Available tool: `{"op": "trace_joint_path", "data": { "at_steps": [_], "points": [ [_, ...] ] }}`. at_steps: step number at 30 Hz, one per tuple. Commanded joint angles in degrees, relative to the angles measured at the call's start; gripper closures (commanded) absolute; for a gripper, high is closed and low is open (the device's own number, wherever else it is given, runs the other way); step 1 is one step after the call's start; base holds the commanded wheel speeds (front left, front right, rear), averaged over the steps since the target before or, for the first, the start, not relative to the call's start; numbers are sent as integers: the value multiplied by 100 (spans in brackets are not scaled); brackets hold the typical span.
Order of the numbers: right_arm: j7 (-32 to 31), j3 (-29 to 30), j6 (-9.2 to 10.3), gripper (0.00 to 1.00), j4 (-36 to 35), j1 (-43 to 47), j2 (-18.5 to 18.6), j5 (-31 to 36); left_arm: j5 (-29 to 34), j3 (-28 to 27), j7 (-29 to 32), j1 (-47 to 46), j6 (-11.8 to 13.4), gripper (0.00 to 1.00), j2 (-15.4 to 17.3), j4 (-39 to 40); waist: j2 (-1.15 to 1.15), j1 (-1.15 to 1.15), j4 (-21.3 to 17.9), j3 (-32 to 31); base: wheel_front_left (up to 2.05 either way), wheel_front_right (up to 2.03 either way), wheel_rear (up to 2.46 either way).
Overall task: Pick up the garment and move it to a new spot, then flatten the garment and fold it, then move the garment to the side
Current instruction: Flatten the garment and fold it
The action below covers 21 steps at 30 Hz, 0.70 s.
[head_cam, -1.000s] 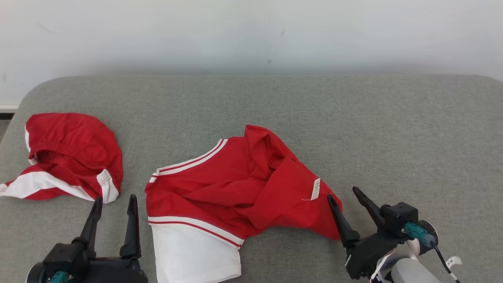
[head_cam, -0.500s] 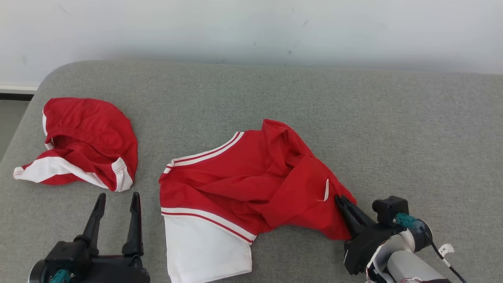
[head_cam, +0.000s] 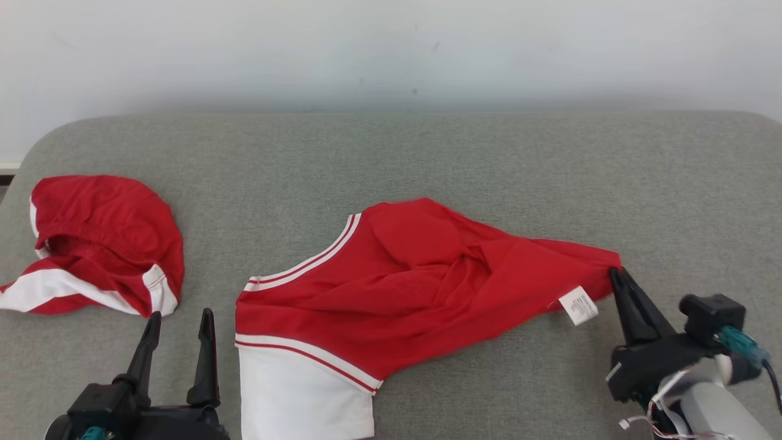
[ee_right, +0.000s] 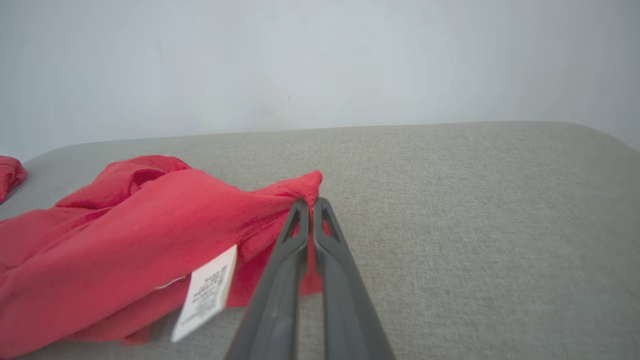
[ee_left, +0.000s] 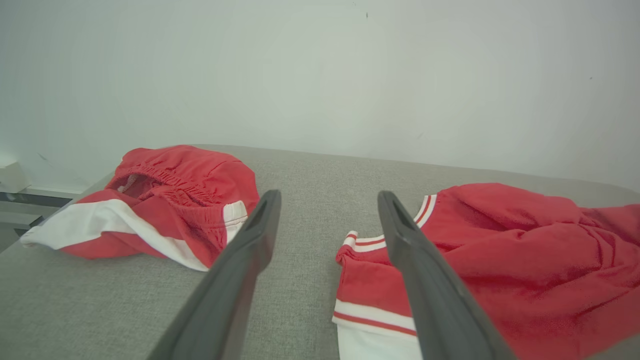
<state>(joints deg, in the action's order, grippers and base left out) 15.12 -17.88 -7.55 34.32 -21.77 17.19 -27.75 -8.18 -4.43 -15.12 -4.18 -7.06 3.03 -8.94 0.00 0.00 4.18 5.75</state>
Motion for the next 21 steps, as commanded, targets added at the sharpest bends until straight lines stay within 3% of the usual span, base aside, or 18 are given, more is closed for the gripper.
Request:
{"op": "trace_joint_path", "data": {
  "at_steps": [1, 6, 13, 14, 15, 16, 21],
  "points": [
    [2, 257, 13, 100, -161, 293, 93, 92, -32, 1, -4, 89, -9, 0, -8, -29, 0, 0, -171, -36, 0, 0, 0],
    [3, 742, 13, 100, -210, 772, 103, 117, -93, 54, -4, 97, -15, 0, -14, -90, 0, 0, -296, -26, 0, 0, 0],
    [3, 1295, 13, 100, -164, 1277, -196, 146, -212, 101, -4, 126, 44, 0, -14, -127, 0, 0, -373, -39, 0, 0, 0],
    [3, 1359, 13, 62, -202, 1303, -226, 175, -219, 97, -4, 128, 47, 0, -13, -130, 0, 0, -385, -46, 0, 0, 0],
    [2, 1418, 13, 13, -241, 1331, -277, 199, -220, 84, -4, 130, 49, 0, -14, -131, 0, 0, -399, -53, 0, 0, 0],
    [3, 1477, 13, 0, -290, 1361, -331, 223, -221, 59, -4, 134, 40, 0, -12, -133, 0, 0, -416, -60, 0, 0, 0],
    [2, 1761, 13, 0, -771, 1461, -521, 462, -199, -9, -4, 168, 22, 0, -13, -126, 0, 0, -474, -127, 0, 0, 0]
  ]
}}
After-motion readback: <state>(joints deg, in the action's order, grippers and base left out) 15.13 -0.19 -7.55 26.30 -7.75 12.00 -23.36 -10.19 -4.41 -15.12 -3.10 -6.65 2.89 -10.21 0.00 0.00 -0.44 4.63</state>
